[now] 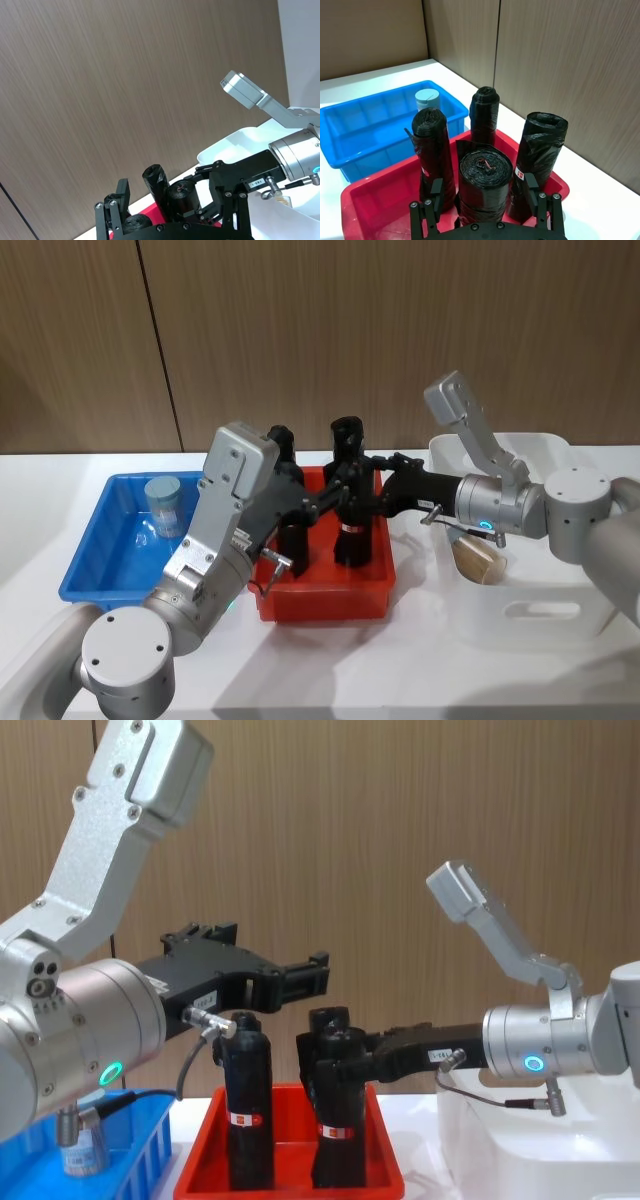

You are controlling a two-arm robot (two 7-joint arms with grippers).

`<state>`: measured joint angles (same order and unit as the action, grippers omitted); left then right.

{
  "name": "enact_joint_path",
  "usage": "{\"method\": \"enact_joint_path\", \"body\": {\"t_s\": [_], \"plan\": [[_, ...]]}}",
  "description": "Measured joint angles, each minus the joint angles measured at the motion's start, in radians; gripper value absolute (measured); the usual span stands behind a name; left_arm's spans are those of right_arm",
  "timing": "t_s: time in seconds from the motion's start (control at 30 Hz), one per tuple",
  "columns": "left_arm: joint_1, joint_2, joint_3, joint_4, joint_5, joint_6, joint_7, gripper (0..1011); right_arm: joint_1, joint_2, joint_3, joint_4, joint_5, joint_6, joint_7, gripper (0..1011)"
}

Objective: Pick the cotton swabs from the blue box and place them into the white box.

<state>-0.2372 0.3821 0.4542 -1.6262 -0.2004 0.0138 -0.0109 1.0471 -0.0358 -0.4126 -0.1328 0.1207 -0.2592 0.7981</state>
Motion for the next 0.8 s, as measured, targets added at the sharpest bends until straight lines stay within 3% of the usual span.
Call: {"method": "enact_joint_path", "body": {"t_s": [0.5, 0.8], "plan": [[0.000, 0.000, 0.000, 0.000, 0.000, 0.000, 0.000, 1004, 0.015, -0.010, 0.001, 0.032, -0.010, -0.008, -0.005, 998], [0.000, 0.000, 0.000, 0.000, 0.000, 0.000, 0.000, 1004, 0.020, -0.015, 0.007, 0.042, -0.012, -0.014, 0.001, 759]]}}
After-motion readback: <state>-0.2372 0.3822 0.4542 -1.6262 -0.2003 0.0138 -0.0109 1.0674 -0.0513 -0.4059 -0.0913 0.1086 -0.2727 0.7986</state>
